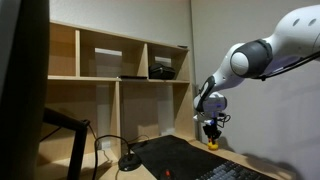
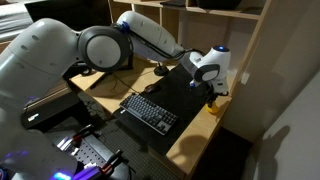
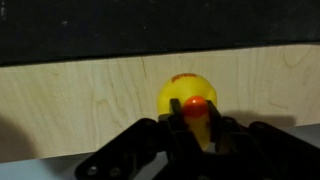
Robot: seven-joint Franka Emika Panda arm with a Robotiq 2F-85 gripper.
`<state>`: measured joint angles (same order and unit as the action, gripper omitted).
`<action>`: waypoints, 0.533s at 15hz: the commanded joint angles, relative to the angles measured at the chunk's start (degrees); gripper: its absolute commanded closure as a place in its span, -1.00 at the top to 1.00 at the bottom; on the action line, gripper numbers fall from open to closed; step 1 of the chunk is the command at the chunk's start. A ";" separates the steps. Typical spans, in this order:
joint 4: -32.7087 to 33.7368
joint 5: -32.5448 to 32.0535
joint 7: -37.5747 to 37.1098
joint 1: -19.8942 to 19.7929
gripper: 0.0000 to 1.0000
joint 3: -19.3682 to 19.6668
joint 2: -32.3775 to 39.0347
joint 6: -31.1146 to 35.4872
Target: Put the yellow rubber duck near the top right edge of the table
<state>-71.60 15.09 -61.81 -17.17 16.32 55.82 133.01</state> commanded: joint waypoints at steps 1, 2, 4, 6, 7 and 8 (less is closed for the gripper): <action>5.16 0.60 -1.76 -1.94 -0.87 -1.66 3.76 -0.08; 5.44 0.71 -1.89 -2.14 -0.87 -1.98 4.11 0.04; 5.28 1.23 -2.38 -2.59 0.00 -2.66 4.41 0.27; 3.50 2.30 -1.61 -2.38 0.17 -2.66 3.02 1.10; 1.54 2.95 -0.65 -2.43 0.28 -2.99 1.19 1.70; 0.12 3.54 -0.04 -2.39 0.44 -3.03 -0.19 1.94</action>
<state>-68.46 16.79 -63.87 -18.53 14.84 58.78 133.50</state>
